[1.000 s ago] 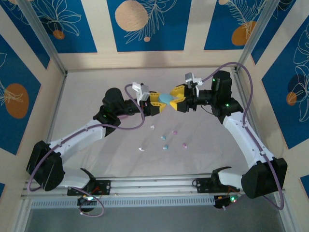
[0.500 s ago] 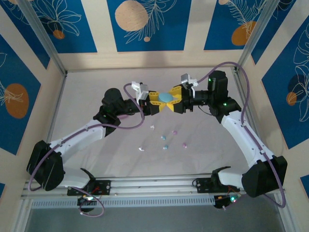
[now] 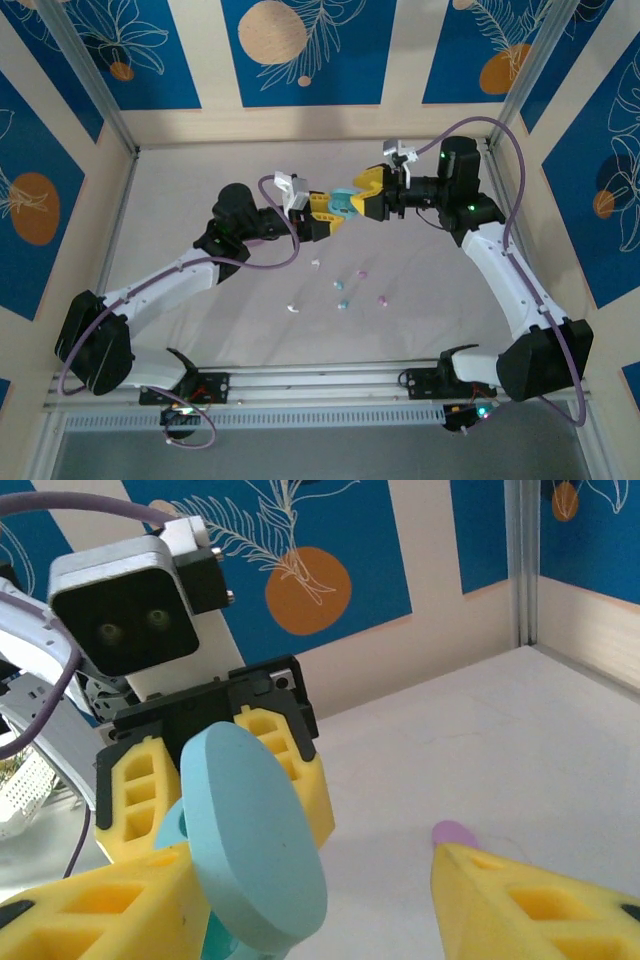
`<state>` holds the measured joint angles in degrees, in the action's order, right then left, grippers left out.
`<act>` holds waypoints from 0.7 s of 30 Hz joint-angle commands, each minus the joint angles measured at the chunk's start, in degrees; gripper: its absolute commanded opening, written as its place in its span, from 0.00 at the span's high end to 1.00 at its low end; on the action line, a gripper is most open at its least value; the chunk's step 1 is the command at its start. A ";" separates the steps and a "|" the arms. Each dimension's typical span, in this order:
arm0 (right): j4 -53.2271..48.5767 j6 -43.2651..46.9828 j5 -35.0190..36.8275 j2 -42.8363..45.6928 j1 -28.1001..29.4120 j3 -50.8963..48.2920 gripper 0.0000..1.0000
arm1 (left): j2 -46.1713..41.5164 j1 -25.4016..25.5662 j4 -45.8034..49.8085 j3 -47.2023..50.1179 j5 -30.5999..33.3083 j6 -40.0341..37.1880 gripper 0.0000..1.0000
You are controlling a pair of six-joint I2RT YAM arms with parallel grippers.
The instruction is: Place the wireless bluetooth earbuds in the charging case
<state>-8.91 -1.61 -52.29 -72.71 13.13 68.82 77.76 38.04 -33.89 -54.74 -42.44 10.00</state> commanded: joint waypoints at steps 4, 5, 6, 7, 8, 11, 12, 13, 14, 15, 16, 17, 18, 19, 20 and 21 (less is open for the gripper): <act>-7.02 -4.72 4.73 -2.07 0.04 6.10 0.39 | -1.26 0.08 -3.66 1.95 -0.31 0.31 0.74; -8.59 -5.14 5.19 -2.66 -0.03 7.29 0.39 | -1.31 0.10 -3.91 2.24 -0.28 0.44 0.73; -9.80 -5.08 4.62 -3.09 -0.13 8.08 0.39 | -1.35 0.12 -4.12 2.43 -0.19 0.67 0.73; -10.68 -5.33 4.63 -3.48 -0.19 8.67 0.38 | -1.40 0.11 -4.24 2.66 0.05 0.77 0.73; -11.43 -6.11 4.90 -3.75 -0.12 9.21 0.38 | -1.40 0.05 -4.41 2.86 0.22 0.95 0.73; -13.44 -6.45 3.43 -4.53 -0.23 10.56 0.38 | -1.73 0.15 -4.52 3.36 1.65 1.14 0.73; -13.74 -7.02 3.50 -4.55 -0.21 10.89 0.38 | -1.81 0.10 -4.50 3.49 2.38 1.14 0.73; -13.85 -8.07 3.60 -4.31 -0.29 11.32 0.37 | -1.90 0.06 -4.35 3.67 3.34 1.37 0.73; -14.06 -9.05 4.23 -4.02 -0.45 11.72 0.37 | -1.95 0.12 -4.11 3.89 4.41 1.55 0.73; -14.35 -10.54 5.34 -3.71 -0.62 12.16 0.37 | -2.03 0.10 -3.95 4.14 5.24 1.74 0.73; -14.79 -12.17 7.18 -3.37 -1.09 12.73 0.37 | -2.19 0.11 -4.23 4.67 5.62 1.82 0.73; -15.27 -13.98 9.02 -3.00 -1.71 13.26 0.37 | -2.38 0.10 -4.72 5.28 6.04 1.77 0.73; -15.77 -15.99 10.94 -2.74 -2.39 13.61 0.37 | -2.70 0.10 -5.07 5.86 6.64 1.81 0.73; -16.53 -17.89 12.85 -2.47 -3.30 13.88 0.38 | -3.10 0.17 -5.30 6.60 7.39 1.77 0.73; -17.43 -20.17 14.64 -2.11 -4.77 14.04 0.40 | -3.65 0.11 -5.31 7.27 8.21 1.48 0.73; -18.35 -21.84 15.52 -1.90 -6.09 13.93 0.42 | -4.13 0.08 -5.15 7.85 8.87 1.14 0.73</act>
<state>-22.90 -16.03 -42.15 -76.38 9.78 81.08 76.01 38.04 -36.32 -48.40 -36.38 11.07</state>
